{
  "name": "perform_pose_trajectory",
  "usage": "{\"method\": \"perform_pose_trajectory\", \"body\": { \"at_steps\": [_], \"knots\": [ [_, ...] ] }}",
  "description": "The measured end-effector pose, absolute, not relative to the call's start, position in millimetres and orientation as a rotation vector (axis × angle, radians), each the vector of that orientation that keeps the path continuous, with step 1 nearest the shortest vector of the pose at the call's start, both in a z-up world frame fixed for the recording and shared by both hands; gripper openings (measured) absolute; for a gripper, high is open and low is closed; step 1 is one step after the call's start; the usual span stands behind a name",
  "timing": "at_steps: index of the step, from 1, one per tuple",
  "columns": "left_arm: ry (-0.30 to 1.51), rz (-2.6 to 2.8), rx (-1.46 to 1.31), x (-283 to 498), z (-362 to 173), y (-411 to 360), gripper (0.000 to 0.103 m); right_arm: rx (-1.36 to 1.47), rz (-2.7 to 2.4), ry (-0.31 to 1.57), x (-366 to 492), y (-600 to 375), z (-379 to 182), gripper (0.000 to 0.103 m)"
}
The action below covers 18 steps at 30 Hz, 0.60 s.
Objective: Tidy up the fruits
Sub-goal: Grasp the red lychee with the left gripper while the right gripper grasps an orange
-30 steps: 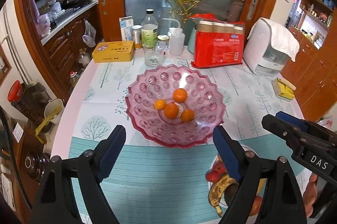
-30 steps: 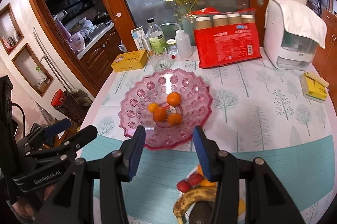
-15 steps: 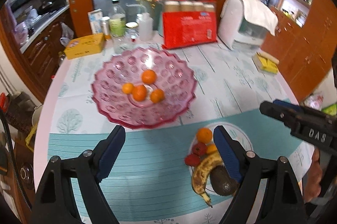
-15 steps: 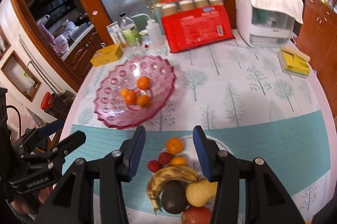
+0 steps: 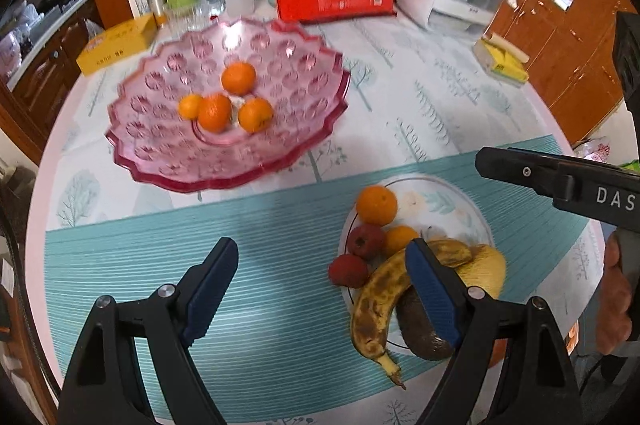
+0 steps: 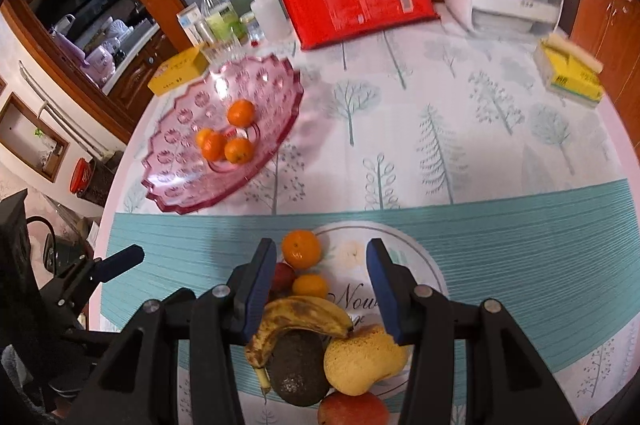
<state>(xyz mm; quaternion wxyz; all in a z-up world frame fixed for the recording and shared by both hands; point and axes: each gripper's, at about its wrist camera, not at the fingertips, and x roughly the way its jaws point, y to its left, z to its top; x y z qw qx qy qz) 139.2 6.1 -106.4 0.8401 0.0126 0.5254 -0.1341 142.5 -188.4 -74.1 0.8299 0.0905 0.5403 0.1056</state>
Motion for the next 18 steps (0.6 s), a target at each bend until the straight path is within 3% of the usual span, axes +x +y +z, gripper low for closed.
{"method": "perform_pose_trajectory", "body": {
  "at_steps": [6, 11, 18],
  "knots": [
    [1.177, -0.268, 0.04, 153.0, -139.2, 0.7, 0.085, 0.206, 0.265, 1.228, 159.4, -180.2, -102.2, 0.048],
    [1.242, -0.288, 0.025, 160.9, -166.6, -2.2, 0.069, 0.201, 0.309, 1.297, 175.2, -168.5, -127.8, 0.047],
    [1.298, -0.336, 0.002, 164.4, -186.2, -3.2, 0.062, 0.199, 0.337, 1.361, 194.3, -151.4, -155.4, 0.047]
  ]
}}
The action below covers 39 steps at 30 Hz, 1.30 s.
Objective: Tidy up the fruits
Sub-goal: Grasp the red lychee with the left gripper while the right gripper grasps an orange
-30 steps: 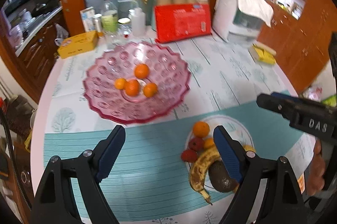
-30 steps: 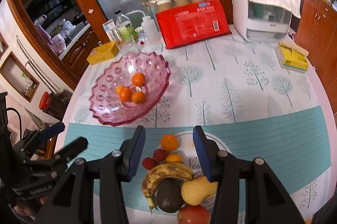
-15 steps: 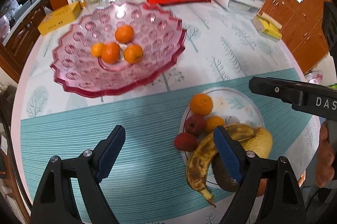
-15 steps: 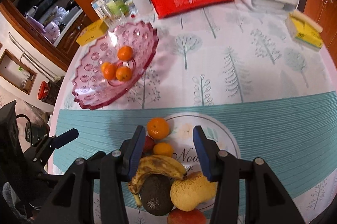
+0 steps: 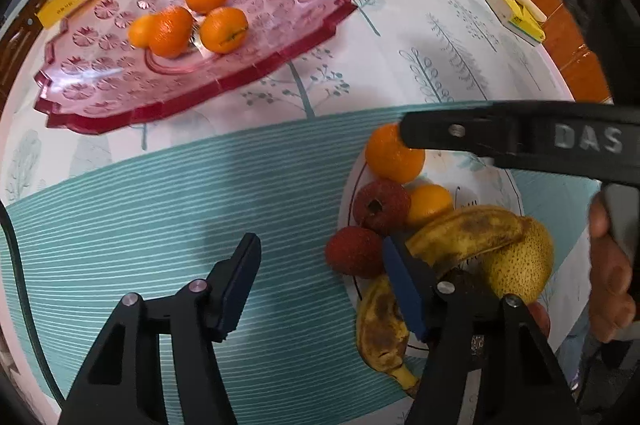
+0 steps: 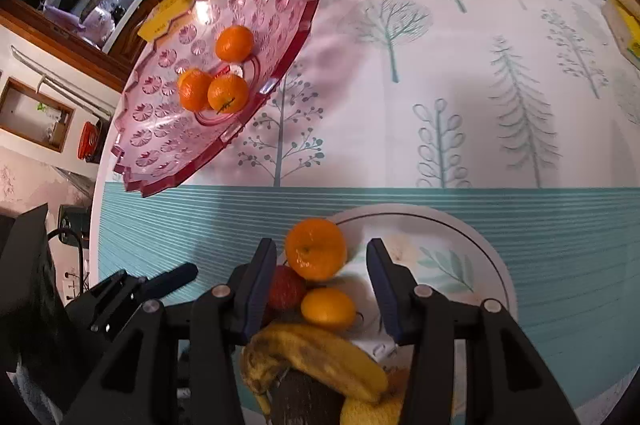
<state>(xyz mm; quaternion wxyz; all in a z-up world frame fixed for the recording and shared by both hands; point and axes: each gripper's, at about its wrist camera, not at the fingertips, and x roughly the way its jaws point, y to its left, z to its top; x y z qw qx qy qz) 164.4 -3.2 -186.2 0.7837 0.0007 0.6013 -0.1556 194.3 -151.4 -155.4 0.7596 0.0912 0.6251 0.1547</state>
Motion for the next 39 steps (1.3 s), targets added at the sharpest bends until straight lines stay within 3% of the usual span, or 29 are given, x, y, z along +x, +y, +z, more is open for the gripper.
{"method": "perform_pose_trajectory", "body": {
  "at_steps": [10, 15, 20, 25, 28, 39],
  "knots": [
    [1.339, -0.368, -0.092, 170.9, -203.9, -0.2, 0.061, 0.187, 0.361, 1.422, 205.0, -142.0, -182.2, 0.044],
    [1.353, -0.391, -0.131, 176.4, -209.0, -2.7, 0.055, 0.194, 0.379, 1.425, 205.2, -142.1, -185.7, 0.041],
    [1.359, -0.433, -0.158, 179.6, -210.1, -7.9, 0.042, 0.176, 0.379, 1.415, 203.3, -141.4, -185.1, 0.04],
    [1.4, -0.467, -0.24, 186.4, -216.4, -0.8, 0.041, 0.193, 0.372, 1.397, 203.5, -148.2, -177.2, 0.04],
    [1.414, -0.491, -0.276, 186.5, -218.7, 0.4, 0.032, 0.192, 0.368, 1.389, 203.6, -150.6, -173.0, 0.04],
    [1.338, -0.381, -0.135, 171.5, -186.8, 15.4, 0.031, 0.169, 0.376, 1.343, 195.5, -146.4, -154.2, 0.04]
  ]
}}
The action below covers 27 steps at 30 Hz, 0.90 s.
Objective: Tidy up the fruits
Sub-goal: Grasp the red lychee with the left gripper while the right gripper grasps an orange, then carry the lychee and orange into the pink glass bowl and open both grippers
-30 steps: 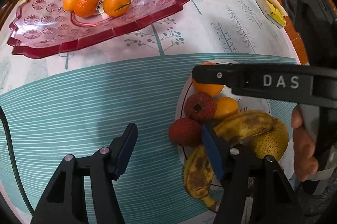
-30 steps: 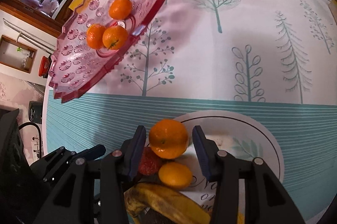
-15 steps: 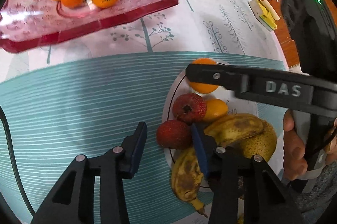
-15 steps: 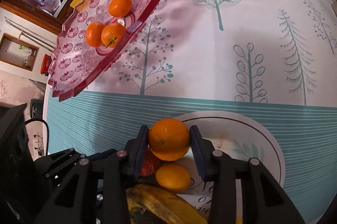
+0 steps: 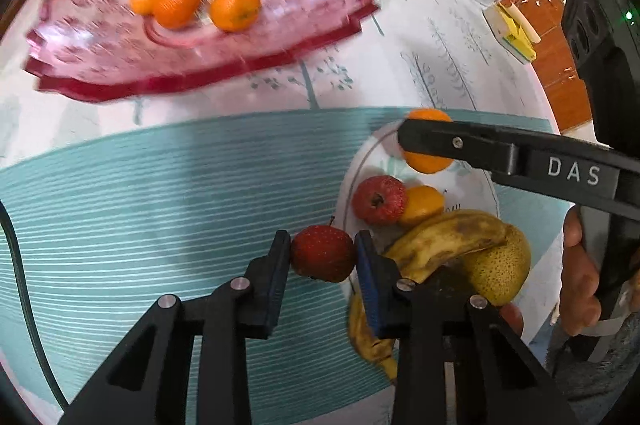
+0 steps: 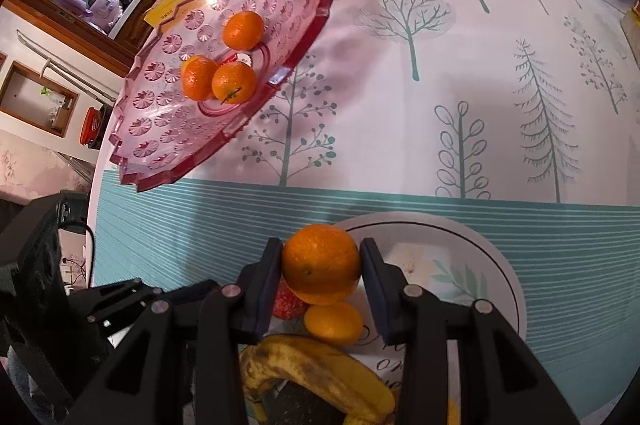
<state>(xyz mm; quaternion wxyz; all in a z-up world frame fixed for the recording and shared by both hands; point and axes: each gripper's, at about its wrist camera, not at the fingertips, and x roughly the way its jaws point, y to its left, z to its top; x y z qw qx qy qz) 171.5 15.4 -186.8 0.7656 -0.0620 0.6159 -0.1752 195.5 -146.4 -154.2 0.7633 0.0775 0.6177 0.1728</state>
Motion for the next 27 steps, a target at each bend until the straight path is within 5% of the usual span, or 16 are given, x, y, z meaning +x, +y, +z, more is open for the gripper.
{"method": "perform_pose_trajectory", "body": {
  "at_steps": [17, 27],
  "knots": [
    [1.116, -0.314, -0.137, 147.3, -83.2, 60.1, 0.031, 0.124, 0.383, 1.218, 152.5, -137.9, -84.8, 0.04],
    [0.93, -0.25, -0.066, 152.0, 2.6, 95.7, 0.031, 0.056, 0.417, 1.044, 136.0, -118.2, 11.2, 0.04]
  ]
}}
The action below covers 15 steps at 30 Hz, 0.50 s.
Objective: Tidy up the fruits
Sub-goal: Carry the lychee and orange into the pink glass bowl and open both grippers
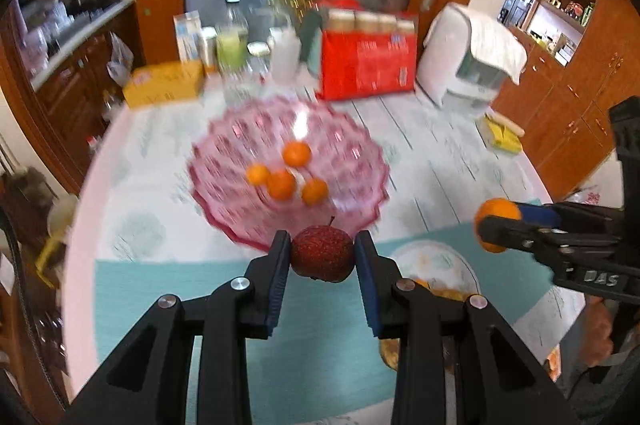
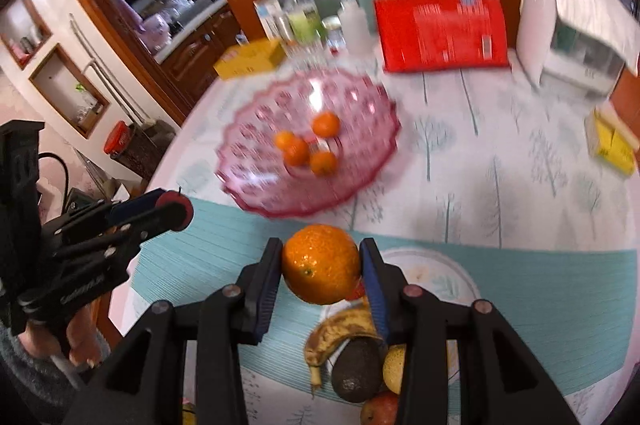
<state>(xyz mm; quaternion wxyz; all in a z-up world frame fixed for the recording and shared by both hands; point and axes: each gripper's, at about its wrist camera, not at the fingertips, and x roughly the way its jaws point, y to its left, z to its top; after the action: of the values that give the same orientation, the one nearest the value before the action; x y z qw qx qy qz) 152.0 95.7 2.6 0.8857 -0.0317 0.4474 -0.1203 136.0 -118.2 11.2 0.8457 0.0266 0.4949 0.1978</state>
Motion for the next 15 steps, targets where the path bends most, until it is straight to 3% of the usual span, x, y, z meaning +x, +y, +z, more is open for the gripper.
{"method": "perform_pose_trajectory", "body": {
  "at_steps": [9, 15],
  "knots": [
    [0.781, -0.192, 0.021, 174.3, 76.1, 113.9, 0.031, -0.002, 0.413, 0.876, 170.3, -98.8, 104.5, 0.04],
    [0.752, -0.148, 0.016, 205.0, 91.8, 117.8, 0.031, 0.035, 0.394, 0.849, 212.0, -86.2, 116.9, 0.04]
  ]
}}
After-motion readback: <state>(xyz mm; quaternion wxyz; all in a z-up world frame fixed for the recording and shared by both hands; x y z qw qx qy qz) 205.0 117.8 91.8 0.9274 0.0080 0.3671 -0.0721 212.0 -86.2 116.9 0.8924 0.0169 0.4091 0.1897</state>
